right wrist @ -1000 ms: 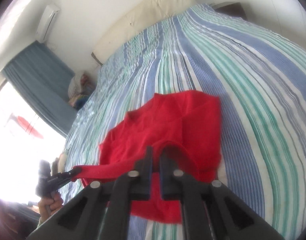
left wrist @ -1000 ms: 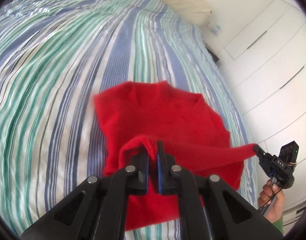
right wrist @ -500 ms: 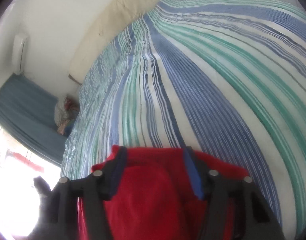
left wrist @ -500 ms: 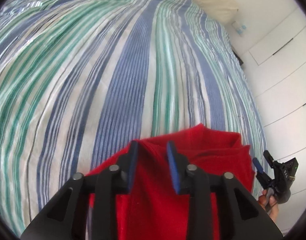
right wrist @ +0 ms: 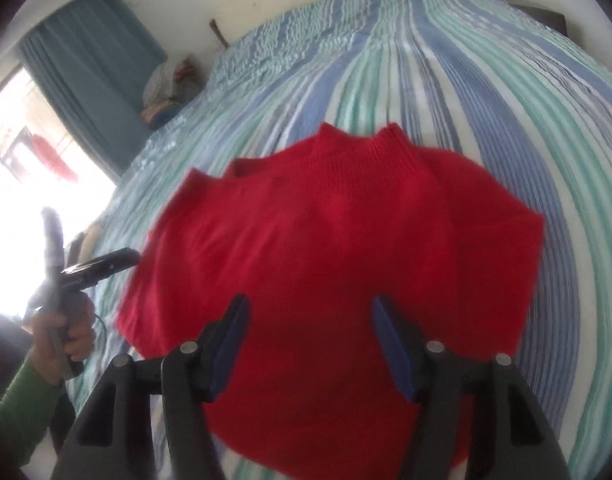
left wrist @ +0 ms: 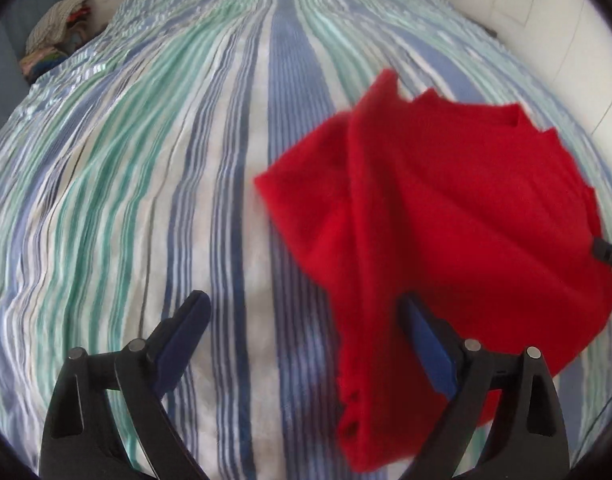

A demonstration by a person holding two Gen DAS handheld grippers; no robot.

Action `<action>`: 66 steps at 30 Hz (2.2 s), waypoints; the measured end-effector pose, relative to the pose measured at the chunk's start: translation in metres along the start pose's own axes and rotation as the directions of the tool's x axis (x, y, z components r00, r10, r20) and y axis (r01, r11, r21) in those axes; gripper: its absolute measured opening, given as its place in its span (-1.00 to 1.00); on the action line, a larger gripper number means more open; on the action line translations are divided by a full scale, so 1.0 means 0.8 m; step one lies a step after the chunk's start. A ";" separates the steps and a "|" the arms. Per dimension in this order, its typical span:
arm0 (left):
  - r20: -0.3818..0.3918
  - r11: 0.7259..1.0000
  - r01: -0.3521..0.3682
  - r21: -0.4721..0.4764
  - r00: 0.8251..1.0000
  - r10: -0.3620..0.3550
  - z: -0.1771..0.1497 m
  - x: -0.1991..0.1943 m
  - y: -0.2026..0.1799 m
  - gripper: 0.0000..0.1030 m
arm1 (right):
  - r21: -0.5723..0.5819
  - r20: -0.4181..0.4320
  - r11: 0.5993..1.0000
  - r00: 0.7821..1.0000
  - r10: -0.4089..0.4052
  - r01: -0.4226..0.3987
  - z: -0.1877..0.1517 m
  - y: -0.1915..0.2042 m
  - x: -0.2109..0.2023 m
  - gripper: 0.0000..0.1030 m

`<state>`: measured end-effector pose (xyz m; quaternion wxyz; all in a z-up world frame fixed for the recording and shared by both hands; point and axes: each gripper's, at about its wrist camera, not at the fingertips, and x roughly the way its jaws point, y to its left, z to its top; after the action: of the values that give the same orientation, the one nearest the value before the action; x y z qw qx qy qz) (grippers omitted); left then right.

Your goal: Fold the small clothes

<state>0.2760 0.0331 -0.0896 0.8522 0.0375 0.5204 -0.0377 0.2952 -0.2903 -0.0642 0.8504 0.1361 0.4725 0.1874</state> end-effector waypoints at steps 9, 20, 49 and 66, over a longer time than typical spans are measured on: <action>0.106 0.992 0.121 -0.022 0.987 -0.118 -0.025 -0.052 -0.015 0.89 | -0.019 0.139 0.999 0.989 -0.045 0.048 -0.036 0.024 -0.075 0.06; 0.207 1.000 0.017 0.020 0.978 -0.021 -0.142 -0.097 -0.012 0.95 | 0.056 0.186 0.989 0.971 -0.148 0.140 -0.138 0.030 -0.097 0.38; 0.196 1.000 -0.021 -0.010 0.980 0.023 -0.180 -0.057 -0.022 0.99 | 0.042 0.252 0.988 0.955 -0.153 0.147 -0.215 0.045 -0.067 0.65; 0.192 0.999 -0.045 -0.001 0.980 0.045 -0.180 -0.058 -0.027 0.99 | 0.043 0.253 0.989 0.956 -0.151 0.144 -0.215 0.045 -0.067 0.65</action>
<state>0.1255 0.0275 -0.1147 0.8990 0.0467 0.4349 -0.0226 0.1157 -0.2730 -0.0976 0.9141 0.1337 0.3700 0.0986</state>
